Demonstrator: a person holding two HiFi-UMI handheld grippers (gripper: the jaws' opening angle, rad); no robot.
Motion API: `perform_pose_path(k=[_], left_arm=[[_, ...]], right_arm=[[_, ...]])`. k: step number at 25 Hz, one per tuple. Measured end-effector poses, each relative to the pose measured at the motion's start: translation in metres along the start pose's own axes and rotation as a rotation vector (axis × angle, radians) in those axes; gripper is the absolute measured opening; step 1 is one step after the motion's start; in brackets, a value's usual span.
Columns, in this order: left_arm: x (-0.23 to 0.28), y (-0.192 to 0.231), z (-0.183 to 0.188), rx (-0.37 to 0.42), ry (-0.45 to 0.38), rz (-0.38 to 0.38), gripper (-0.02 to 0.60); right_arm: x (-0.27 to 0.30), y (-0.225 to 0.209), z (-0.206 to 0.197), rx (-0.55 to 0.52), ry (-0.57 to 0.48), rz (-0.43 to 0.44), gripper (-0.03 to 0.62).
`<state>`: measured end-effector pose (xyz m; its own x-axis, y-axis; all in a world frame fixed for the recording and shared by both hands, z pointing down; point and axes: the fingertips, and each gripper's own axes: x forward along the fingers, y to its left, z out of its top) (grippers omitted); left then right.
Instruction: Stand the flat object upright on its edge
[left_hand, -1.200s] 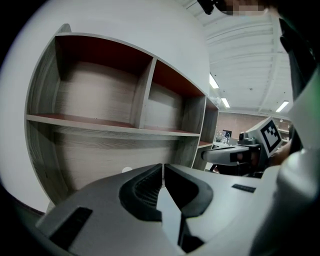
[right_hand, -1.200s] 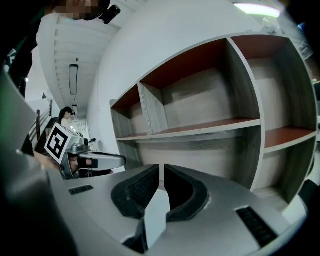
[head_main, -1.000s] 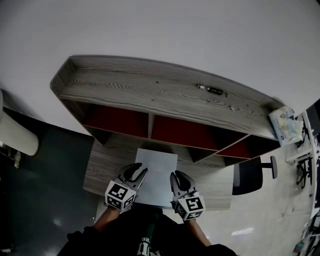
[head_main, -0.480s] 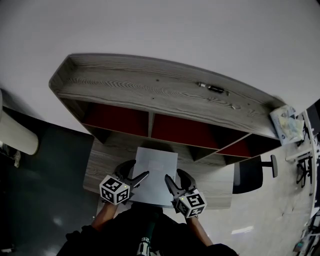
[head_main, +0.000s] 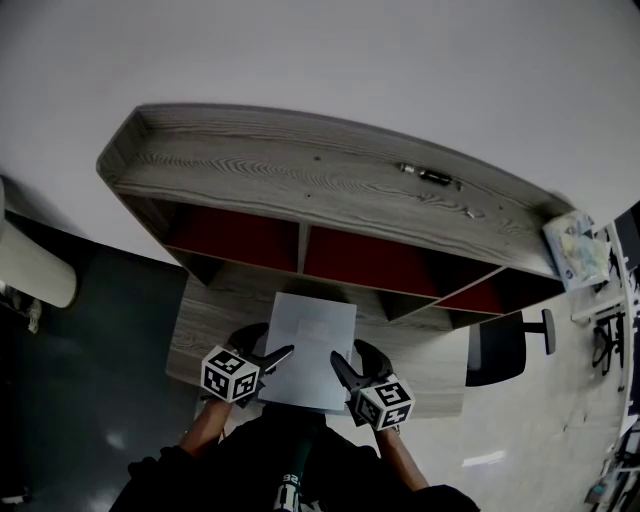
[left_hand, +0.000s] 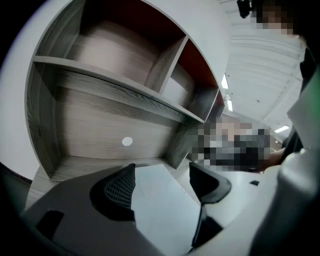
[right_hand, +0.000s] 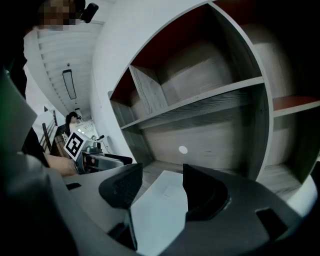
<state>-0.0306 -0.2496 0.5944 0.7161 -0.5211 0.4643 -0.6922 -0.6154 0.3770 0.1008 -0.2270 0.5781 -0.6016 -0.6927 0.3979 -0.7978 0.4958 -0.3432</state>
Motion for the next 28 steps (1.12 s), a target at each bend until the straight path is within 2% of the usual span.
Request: perform_pose_path(k=[5,11,15,20,28], left_arm=[[0.002,0.006,-0.014,-0.022,0.041,-0.001,0.331],[0.0,0.029,-0.022,-0.142,0.021,0.049,0.364],[0.0,0.042,-0.031,-0.2,0.029,0.071,0.368],[0.008,0.05,-0.052,-0.194,0.108,0.071,0.368],[0.028,0.057,-0.087,-0.282,0.211,0.032,0.368]], right_arm=[[0.002,-0.007,-0.009,0.062,0.019,0.005,0.235],[0.003,-0.03,-0.022,0.142,0.016,-0.05,0.236],[0.006,-0.038,-0.033,0.189,0.04,-0.057,0.236],[0.016,-0.05,-0.053,0.252,0.083,-0.06,0.236],[0.032,-0.063,-0.085,0.286,0.198,-0.061,0.238]])
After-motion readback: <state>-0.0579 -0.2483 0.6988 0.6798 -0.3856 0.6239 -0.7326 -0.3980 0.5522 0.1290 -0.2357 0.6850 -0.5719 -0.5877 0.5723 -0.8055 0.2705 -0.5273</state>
